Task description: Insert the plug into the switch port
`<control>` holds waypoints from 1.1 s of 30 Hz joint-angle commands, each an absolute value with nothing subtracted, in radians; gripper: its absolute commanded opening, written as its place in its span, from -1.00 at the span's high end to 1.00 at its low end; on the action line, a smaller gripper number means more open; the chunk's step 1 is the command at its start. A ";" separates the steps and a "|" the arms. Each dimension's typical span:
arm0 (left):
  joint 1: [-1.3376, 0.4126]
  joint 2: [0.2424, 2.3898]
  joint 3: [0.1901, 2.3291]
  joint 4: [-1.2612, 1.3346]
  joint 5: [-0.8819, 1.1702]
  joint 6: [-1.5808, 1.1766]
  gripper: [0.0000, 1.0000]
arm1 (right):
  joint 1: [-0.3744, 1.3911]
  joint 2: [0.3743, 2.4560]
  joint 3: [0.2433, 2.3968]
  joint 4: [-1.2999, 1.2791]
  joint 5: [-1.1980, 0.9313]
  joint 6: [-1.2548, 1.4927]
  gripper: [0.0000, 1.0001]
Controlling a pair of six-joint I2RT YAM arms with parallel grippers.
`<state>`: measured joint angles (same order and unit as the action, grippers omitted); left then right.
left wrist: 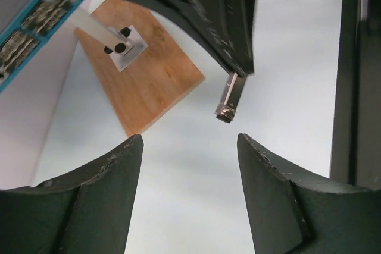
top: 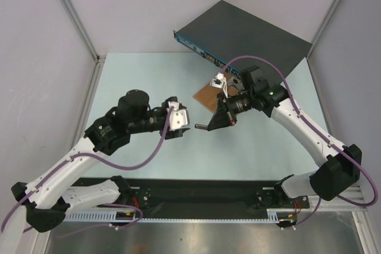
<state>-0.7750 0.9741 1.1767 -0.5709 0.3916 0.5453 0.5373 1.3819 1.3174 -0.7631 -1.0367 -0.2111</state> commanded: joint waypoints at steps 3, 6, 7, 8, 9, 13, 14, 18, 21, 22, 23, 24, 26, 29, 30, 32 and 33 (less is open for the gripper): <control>-0.850 0.940 1.150 -0.591 0.330 0.834 -0.37 | 0.523 1.371 1.284 -0.567 -1.285 0.142 1.00; -0.891 0.950 1.158 -0.597 0.331 0.865 -0.36 | 0.522 1.373 1.272 -0.529 -1.313 0.190 1.00; -0.913 0.957 1.160 -0.603 0.331 0.886 -0.35 | 0.522 1.376 1.270 -0.528 -1.316 0.198 1.00; -0.923 0.959 1.160 -0.615 0.319 0.902 -0.33 | 0.522 1.374 1.267 -0.519 -1.319 0.205 1.00; -0.936 0.960 1.158 -0.618 0.308 0.917 -0.33 | 0.522 1.376 1.259 -0.514 -1.319 0.210 1.00; -0.962 0.985 1.164 -0.629 0.299 0.965 -0.21 | 0.517 1.381 1.241 -0.447 -1.324 0.287 1.00; -0.963 0.989 1.167 -0.633 0.301 0.965 -0.18 | 0.515 1.384 1.241 -0.418 -1.325 0.314 1.00; -0.979 1.020 1.184 -0.634 0.269 0.963 -0.08 | 0.518 1.396 1.252 -0.416 -1.322 0.307 1.00; -0.983 1.048 1.203 -0.649 0.241 0.954 0.03 | 0.518 1.396 1.252 -0.433 -1.315 0.285 1.00; -0.985 1.051 1.204 -0.650 0.239 0.950 0.08 | 0.518 1.396 1.250 -0.437 -1.312 0.279 1.00; -0.985 1.052 1.204 -0.647 0.239 0.948 0.10 | 0.520 1.397 1.250 -0.449 -1.310 0.275 1.00; -0.988 1.051 1.203 -0.647 0.241 0.948 0.13 | 0.519 1.399 1.250 -0.452 -1.307 0.272 1.00; -0.991 1.051 1.201 -0.640 0.241 0.946 0.17 | 0.518 1.401 1.250 -0.453 -1.305 0.270 1.00; -1.000 1.054 1.198 -0.640 0.241 0.943 0.19 | 0.520 1.410 1.255 -0.451 -1.302 0.268 1.00; -1.002 1.052 1.197 -0.637 0.238 0.943 0.19 | 0.522 1.411 1.256 -0.451 -1.304 0.268 1.00; -1.006 1.052 1.196 -0.629 0.235 0.943 0.17 | 0.523 1.414 1.258 -0.454 -1.304 0.268 1.00; -1.006 1.052 1.195 -0.620 0.230 0.943 0.17 | 0.525 1.414 1.258 -0.454 -1.304 0.268 1.00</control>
